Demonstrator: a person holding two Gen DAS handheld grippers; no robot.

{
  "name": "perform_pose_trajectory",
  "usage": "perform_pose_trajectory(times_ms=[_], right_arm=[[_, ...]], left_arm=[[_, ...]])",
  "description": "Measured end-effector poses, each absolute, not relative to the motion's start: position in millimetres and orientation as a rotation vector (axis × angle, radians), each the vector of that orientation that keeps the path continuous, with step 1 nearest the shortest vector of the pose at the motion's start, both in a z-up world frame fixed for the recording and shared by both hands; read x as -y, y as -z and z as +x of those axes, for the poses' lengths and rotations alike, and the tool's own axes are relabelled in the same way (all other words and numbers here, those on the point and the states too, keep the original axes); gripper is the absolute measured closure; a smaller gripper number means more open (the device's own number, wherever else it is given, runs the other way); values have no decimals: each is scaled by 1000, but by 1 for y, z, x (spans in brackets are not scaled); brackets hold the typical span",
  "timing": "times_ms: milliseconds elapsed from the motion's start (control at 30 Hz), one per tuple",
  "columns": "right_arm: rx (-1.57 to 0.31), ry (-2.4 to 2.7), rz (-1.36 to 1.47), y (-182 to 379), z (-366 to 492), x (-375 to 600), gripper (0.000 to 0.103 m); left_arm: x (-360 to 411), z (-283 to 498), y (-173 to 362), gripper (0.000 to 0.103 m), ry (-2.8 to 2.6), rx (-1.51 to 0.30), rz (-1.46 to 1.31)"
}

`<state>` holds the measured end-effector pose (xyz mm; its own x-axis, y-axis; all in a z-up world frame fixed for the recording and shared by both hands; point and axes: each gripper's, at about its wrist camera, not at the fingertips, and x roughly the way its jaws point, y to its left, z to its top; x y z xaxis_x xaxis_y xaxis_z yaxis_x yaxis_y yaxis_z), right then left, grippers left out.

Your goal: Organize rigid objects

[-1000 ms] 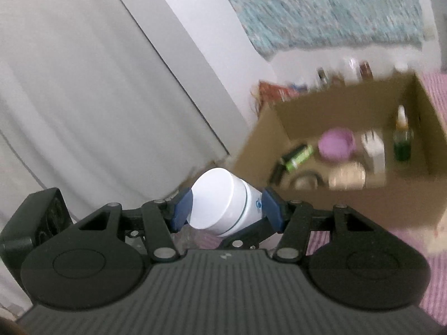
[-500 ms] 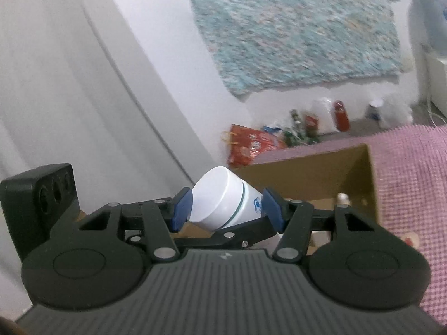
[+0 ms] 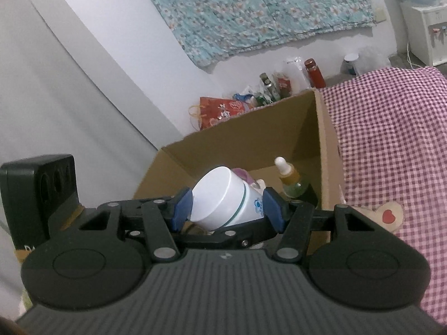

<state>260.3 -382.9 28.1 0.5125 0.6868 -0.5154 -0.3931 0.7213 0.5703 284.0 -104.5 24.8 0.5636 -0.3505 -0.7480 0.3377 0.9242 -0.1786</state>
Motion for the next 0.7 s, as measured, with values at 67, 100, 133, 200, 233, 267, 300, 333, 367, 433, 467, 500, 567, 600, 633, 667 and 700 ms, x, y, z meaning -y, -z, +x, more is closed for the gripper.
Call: perform_pose_trajectory(times_ms=[67, 100, 133, 200, 233, 267, 300, 333, 367, 433, 467, 500, 567, 600, 633, 667, 700], right_arm=[[-802, -667, 402, -25, 262, 382, 47], [-805, -665, 400, -24, 262, 382, 46], [-807, -661, 397, -23, 260, 382, 46], [-810, -650, 394, -22, 262, 380, 46], [-807, -648, 393, -22, 261, 381, 45], [-806, -646, 394, -22, 260, 382, 44], [-803, -642, 395, -23, 259, 383, 43], [-800, -636, 395, -23, 258, 383, 41], [-794, -626, 396, -25, 256, 385, 38], [-781, -613, 408, -29, 254, 389, 37], [-769, -609, 419, -32, 251, 393, 35], [-754, -605, 431, -36, 247, 396, 34], [-717, -594, 454, -44, 240, 402, 30], [-695, -584, 462, -50, 234, 407, 28], [-675, -574, 465, -55, 229, 409, 25], [-655, -562, 465, -62, 222, 412, 22], [-631, -546, 463, -69, 215, 414, 20]], left_arm=[[111, 288, -23, 49, 396, -898, -5], [112, 289, -22, 49, 394, -902, -1], [112, 288, -22, 49, 391, -901, 1], [114, 288, -23, 45, 400, -893, -1], [114, 287, -24, 44, 401, -890, 0], [115, 285, -25, 42, 401, -884, 6], [115, 284, -26, 37, 401, -872, 11], [115, 281, -28, 35, 401, -856, 12], [115, 278, -30, 33, 401, -840, 10], [112, 270, -37, 28, 409, -808, 4], [111, 265, -42, 23, 414, -789, 0], [109, 260, -46, 20, 414, -771, -1], [105, 249, -56, 18, 406, -738, -8], [102, 243, -62, 15, 404, -723, -16], [99, 236, -67, 13, 403, -711, -26], [94, 228, -73, 9, 404, -698, -40], [90, 221, -79, 6, 406, -685, -51]])
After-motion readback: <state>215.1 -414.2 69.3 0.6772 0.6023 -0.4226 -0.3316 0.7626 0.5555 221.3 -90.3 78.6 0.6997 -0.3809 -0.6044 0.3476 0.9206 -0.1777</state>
